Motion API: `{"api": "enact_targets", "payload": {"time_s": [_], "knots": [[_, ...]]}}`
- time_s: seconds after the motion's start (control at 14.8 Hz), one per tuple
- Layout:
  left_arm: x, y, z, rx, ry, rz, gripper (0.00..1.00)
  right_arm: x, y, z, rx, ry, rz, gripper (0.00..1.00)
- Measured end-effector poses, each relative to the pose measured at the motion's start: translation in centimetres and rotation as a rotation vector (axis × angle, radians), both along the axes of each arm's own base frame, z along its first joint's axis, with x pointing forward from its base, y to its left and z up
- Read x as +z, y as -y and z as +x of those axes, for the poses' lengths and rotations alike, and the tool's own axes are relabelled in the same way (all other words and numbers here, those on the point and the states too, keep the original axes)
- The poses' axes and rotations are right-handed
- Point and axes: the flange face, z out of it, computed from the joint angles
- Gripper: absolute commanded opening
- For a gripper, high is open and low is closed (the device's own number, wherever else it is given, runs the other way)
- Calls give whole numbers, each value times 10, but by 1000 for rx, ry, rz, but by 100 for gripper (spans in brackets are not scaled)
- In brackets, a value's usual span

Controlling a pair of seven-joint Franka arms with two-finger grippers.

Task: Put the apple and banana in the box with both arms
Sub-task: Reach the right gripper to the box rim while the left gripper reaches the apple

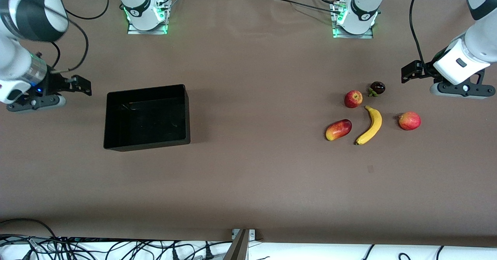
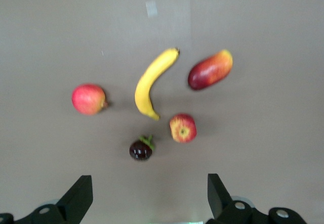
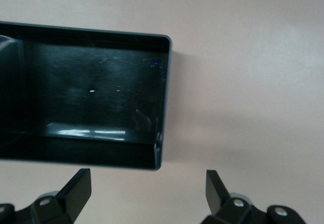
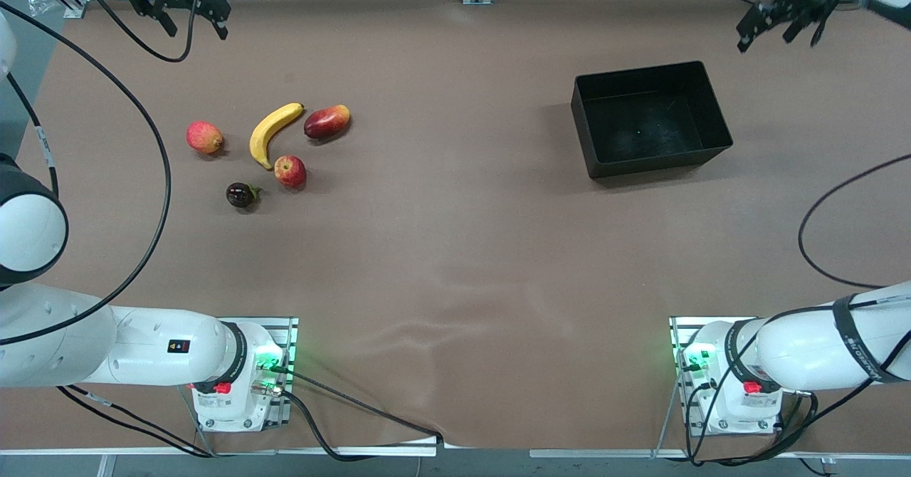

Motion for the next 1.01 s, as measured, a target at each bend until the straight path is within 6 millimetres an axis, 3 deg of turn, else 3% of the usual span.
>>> {"api": "enact_targets", "payload": {"time_s": [0.34, 0.47, 0.74, 1.01], "knots": [[-93, 1, 1, 57, -178, 23, 100, -107, 14, -3, -11, 36, -25, 100], [-131, 1, -2, 65, -172, 25, 100, -138, 18, -11, -17, 50, -29, 100], [-203, 3, -21, 128, -118, 36, 100, -170, 20, -14, -22, 62, -36, 97], [-241, 32, -41, 191, -85, 55, 100, -195, 20, -16, -43, 39, -29, 70]]}}
